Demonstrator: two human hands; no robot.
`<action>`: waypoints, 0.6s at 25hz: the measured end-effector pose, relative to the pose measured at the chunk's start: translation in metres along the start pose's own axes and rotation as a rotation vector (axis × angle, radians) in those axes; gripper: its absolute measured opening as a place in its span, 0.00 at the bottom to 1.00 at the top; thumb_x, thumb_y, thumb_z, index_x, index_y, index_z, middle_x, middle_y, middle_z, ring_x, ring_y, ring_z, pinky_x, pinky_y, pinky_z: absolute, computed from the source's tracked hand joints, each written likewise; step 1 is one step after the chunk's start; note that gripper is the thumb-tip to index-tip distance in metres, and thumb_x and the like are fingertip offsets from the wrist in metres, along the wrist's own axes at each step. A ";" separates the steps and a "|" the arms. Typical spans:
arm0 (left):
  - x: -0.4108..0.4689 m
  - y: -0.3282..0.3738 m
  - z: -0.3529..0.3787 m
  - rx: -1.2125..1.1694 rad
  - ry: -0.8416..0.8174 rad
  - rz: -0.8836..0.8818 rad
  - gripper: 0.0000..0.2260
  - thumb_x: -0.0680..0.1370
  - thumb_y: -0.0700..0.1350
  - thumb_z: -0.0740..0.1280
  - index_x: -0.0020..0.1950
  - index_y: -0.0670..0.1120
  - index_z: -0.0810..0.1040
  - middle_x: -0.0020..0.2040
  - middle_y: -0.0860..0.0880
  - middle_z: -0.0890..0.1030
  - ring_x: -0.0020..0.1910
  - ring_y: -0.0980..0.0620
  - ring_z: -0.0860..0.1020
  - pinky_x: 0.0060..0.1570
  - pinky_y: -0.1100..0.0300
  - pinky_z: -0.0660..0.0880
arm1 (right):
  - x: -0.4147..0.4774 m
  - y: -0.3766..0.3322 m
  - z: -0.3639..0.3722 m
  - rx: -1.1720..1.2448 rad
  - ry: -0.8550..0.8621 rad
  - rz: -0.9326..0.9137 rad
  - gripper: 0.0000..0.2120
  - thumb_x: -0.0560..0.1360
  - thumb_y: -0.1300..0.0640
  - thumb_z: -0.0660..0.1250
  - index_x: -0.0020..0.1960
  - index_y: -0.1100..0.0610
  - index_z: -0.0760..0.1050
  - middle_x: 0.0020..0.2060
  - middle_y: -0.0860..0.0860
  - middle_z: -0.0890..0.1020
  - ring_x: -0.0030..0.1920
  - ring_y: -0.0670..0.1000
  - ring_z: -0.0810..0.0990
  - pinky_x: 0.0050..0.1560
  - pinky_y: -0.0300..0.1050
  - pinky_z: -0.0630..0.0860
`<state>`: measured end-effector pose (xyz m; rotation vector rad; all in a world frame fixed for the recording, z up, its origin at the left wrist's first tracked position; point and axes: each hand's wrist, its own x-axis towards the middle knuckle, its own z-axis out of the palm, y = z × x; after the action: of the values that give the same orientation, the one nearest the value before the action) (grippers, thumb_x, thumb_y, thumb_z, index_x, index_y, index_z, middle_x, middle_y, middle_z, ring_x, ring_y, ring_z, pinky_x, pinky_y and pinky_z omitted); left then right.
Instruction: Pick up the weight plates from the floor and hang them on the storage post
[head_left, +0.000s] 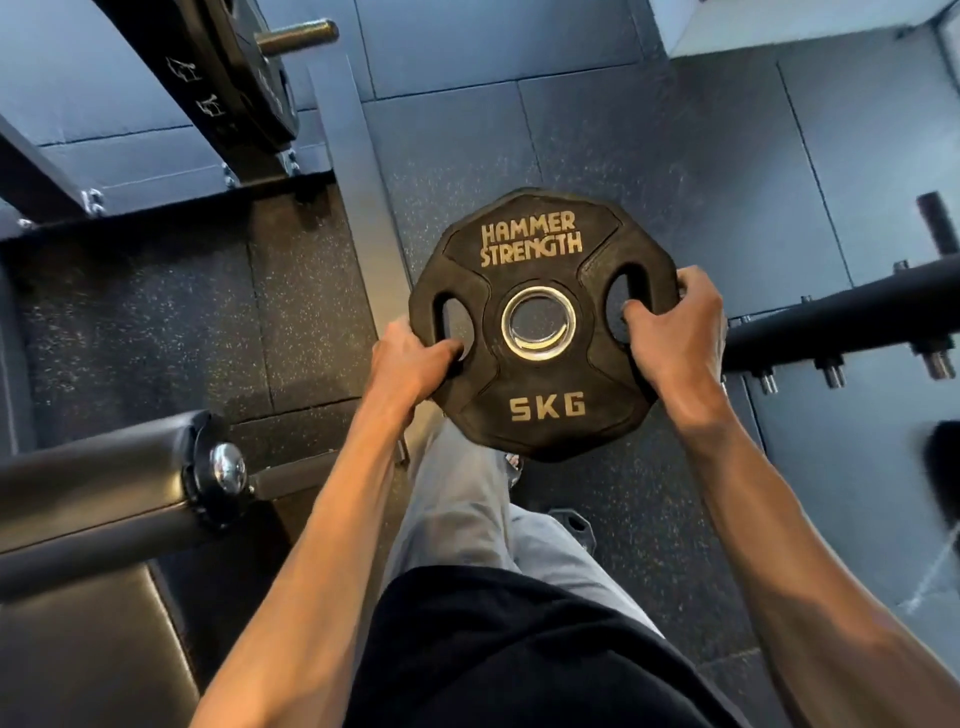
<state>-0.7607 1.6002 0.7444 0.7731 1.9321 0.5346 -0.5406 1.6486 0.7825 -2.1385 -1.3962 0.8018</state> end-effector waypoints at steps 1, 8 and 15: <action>0.011 0.013 0.000 -0.014 0.001 -0.010 0.04 0.77 0.43 0.69 0.48 0.47 0.75 0.38 0.53 0.75 0.40 0.54 0.74 0.31 0.65 0.65 | 0.016 -0.009 0.002 -0.003 -0.008 -0.010 0.09 0.75 0.59 0.71 0.51 0.53 0.72 0.37 0.40 0.74 0.41 0.46 0.77 0.47 0.44 0.72; 0.124 0.107 -0.011 -0.088 0.033 -0.051 0.06 0.75 0.41 0.70 0.41 0.47 0.75 0.38 0.49 0.77 0.37 0.51 0.77 0.39 0.57 0.77 | 0.152 -0.073 0.034 0.016 -0.044 -0.033 0.10 0.75 0.60 0.71 0.54 0.56 0.73 0.36 0.40 0.72 0.38 0.42 0.73 0.41 0.38 0.71; 0.262 0.233 -0.035 0.055 -0.023 0.012 0.05 0.76 0.43 0.71 0.48 0.46 0.76 0.39 0.49 0.77 0.44 0.48 0.79 0.36 0.59 0.77 | 0.288 -0.150 0.061 0.043 0.097 0.003 0.10 0.73 0.59 0.70 0.52 0.61 0.75 0.35 0.43 0.73 0.37 0.45 0.75 0.45 0.48 0.76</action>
<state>-0.8145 1.9485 0.7504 0.8234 1.9288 0.4796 -0.5907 1.9748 0.7732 -2.1181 -1.3150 0.7134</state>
